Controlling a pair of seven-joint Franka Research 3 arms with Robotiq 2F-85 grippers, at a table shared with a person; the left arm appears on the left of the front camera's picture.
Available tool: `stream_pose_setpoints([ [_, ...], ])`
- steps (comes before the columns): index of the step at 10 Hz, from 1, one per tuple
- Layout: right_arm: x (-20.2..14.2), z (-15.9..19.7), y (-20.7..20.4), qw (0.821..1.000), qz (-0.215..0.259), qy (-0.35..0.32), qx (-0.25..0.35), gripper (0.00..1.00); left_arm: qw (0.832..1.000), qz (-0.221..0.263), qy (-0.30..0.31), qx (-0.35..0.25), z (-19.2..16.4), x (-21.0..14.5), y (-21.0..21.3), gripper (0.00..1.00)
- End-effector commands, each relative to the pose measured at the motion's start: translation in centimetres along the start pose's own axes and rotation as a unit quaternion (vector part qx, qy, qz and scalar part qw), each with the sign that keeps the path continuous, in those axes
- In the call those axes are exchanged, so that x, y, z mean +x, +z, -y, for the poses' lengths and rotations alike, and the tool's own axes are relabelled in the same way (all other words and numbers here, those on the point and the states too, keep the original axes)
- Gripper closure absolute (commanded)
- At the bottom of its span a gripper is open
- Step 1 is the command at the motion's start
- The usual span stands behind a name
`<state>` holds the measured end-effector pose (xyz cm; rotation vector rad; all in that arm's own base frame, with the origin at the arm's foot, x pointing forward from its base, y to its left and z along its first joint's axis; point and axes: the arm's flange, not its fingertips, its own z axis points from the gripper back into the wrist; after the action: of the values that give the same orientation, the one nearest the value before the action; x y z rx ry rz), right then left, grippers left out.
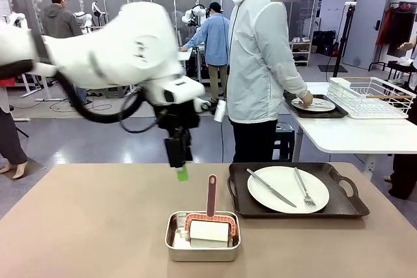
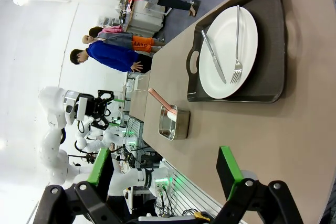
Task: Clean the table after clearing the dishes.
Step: When the left (or right) Handle tray is removed, use the left hand (or right hand) to clean the left (or right) side of the table with the Lint Roller.
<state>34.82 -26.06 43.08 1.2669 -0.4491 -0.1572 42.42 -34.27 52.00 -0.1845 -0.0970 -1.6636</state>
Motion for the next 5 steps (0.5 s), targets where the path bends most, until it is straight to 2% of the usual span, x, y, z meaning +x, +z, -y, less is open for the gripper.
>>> stream_pose_setpoints([
  [1,-0.1,-0.3,0.2,1.000,-0.001,0.002,0.004,0.00,0.998,-0.062,-0.026,-0.007,-3.2,2.8,-0.7,0.00],
  [3,-0.1,-0.3,0.2,1.000,-0.001,0.002,0.004,0.00,0.993,-0.092,-0.066,-0.040,-6.1,5.3,-1.4,0.00],
  [5,-0.1,-0.3,0.2,1.000,-0.001,0.002,0.004,0.00,0.989,-0.091,-0.062,-0.097,-9.1,6.5,-2.6,0.00],
])
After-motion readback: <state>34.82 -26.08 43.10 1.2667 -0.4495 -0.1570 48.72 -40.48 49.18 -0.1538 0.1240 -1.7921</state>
